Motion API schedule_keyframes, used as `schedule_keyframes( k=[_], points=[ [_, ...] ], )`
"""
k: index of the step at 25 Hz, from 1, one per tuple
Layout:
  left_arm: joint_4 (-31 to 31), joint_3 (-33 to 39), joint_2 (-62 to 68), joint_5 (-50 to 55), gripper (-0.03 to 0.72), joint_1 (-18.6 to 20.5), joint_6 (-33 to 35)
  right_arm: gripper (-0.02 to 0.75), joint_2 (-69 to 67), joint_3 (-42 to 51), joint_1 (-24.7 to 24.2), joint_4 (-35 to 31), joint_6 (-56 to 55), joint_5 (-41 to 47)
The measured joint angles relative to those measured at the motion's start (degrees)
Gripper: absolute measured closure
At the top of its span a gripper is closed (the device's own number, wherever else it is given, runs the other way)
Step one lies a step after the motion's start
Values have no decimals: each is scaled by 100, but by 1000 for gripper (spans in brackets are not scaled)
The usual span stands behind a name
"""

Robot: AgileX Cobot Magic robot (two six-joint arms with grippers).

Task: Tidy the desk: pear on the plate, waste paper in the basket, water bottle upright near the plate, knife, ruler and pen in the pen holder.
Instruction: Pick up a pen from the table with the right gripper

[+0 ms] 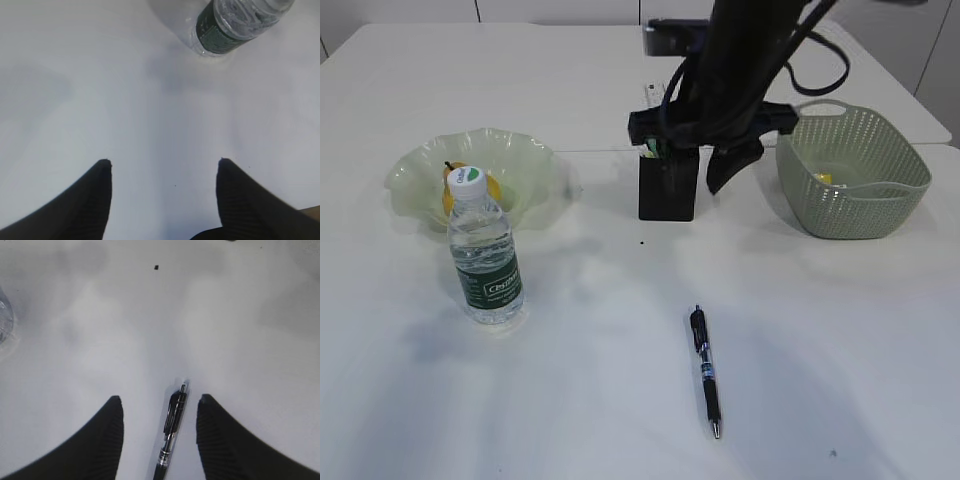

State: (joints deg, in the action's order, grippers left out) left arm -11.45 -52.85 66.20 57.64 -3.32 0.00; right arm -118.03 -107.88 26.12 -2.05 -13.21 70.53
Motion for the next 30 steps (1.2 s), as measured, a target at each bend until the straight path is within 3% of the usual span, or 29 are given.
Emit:
schedule_keyframes(
  k=[9,30],
  points=[
    [0,0,0,-1,223,0,0,381,-415,63,74,-10,-325,0],
    [20,0,22,-134,223,0,0,381,-711,1152,114,59,-885,-84]
  ],
)
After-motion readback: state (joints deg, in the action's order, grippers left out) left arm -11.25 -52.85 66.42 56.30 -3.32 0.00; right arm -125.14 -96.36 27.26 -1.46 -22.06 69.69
